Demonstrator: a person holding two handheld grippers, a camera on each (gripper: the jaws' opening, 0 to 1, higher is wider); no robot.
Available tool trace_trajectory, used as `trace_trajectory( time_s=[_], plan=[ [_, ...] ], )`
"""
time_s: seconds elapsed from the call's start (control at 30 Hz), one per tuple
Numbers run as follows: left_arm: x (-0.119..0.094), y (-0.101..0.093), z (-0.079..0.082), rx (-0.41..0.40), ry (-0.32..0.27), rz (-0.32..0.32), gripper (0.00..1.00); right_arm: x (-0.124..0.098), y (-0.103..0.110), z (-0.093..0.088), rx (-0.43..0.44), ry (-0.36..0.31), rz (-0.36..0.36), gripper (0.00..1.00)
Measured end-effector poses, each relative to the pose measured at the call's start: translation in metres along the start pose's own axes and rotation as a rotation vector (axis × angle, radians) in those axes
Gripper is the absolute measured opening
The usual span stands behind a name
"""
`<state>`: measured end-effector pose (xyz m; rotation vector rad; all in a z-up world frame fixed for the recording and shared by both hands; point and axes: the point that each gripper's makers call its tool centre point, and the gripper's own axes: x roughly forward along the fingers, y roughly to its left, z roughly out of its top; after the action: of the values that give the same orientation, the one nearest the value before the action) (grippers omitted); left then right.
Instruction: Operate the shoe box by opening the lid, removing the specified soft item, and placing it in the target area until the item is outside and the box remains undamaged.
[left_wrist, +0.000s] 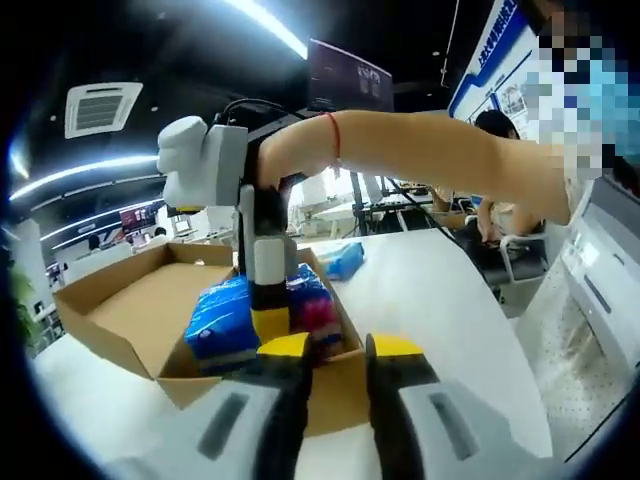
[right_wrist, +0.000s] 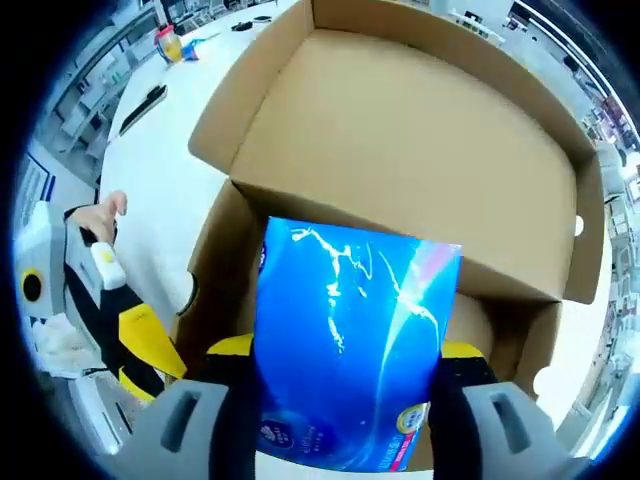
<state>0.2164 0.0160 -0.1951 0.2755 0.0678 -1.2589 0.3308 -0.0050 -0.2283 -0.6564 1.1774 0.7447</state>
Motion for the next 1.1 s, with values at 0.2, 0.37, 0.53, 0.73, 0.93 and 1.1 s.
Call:
trace_trajectory(
  time_s=[0.2,0.37,0.53,0.73,0.93,1.1],
  plan=[
    [0.001,0.001,0.0,0.002,-0.001,0.0,0.21,-0.023,-0.008,0.005,0.011,-0.04,-0.02,0.67],
    [0.001,0.0,0.0,0.001,-0.002,-0.001,0.21,-0.042,-0.018,0.01,0.022,-0.093,-0.047,0.67],
    [0.0,0.001,0.0,0.003,-0.002,-0.002,0.21,-0.056,-0.025,0.01,0.028,-0.112,-0.066,0.67],
    [0.0,0.001,0.001,0.005,-0.003,-0.002,0.21,-0.066,-0.029,0.001,0.038,-0.128,-0.055,0.67],
    [0.0,0.003,0.001,0.005,-0.004,-0.003,0.21,-0.067,-0.042,-0.023,0.071,-0.094,-0.077,0.67],
    [0.0,0.003,0.002,0.002,-0.005,-0.005,0.21,-0.07,-0.049,-0.041,0.096,-0.082,-0.077,0.66]
  ],
)
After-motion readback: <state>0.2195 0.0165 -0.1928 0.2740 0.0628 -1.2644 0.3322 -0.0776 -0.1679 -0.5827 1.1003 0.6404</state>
